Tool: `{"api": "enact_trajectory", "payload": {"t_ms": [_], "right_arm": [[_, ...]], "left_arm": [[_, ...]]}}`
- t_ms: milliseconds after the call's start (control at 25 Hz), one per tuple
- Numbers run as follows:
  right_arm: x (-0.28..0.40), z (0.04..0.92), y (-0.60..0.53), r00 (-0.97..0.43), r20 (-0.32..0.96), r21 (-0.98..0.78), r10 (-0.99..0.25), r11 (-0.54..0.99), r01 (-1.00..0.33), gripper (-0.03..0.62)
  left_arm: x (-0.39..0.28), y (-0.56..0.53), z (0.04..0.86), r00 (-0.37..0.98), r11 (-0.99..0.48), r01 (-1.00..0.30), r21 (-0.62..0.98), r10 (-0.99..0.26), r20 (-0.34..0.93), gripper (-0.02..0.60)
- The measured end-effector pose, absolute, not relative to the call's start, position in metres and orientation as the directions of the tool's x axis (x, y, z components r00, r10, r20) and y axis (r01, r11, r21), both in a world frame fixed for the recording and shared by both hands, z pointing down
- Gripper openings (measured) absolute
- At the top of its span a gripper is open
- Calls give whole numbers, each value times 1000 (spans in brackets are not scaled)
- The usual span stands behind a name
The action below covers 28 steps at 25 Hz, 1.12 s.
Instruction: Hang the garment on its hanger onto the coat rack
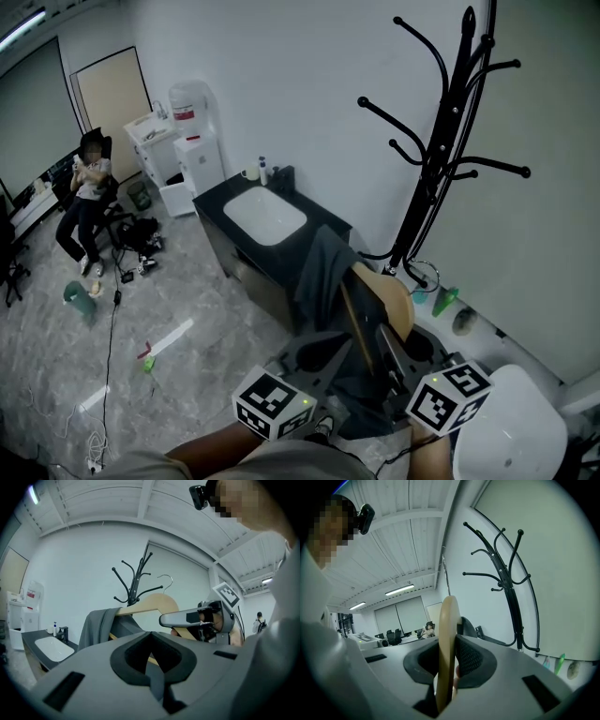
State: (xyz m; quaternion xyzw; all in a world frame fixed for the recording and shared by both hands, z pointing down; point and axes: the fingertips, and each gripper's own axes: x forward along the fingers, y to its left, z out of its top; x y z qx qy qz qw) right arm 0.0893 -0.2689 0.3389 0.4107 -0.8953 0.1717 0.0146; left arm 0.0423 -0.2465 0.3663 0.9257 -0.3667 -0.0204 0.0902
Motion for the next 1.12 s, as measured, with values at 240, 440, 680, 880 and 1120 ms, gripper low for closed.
{"api": "enact_trajectory", "payload": {"t_ms": [240,440,680,880,1120], "right_arm": [[97,330,-320,-711,160,-284,-685,658,-698,63],[100,323,-362,-718,166,-284,-676,664,-692,63],[94,311,-409,-680,182,-277,-710,626,-729,63],[82,299,-445,-638,186,-257,-747,589,-766,63],[67,281,-492,-581,176,-231,-794,541,-809,63]], "left_arm": [[55,-294,359,680,-668,-724,172,-733,14,5],[61,-324,359,656,-645,-747,162,-754,24,5],[57,-361,357,658,-648,-746,155,-753,19,5],[52,-392,352,693,-685,-714,148,-721,3,5],[37,-427,347,732,-727,-672,144,-681,-23,5]]}}
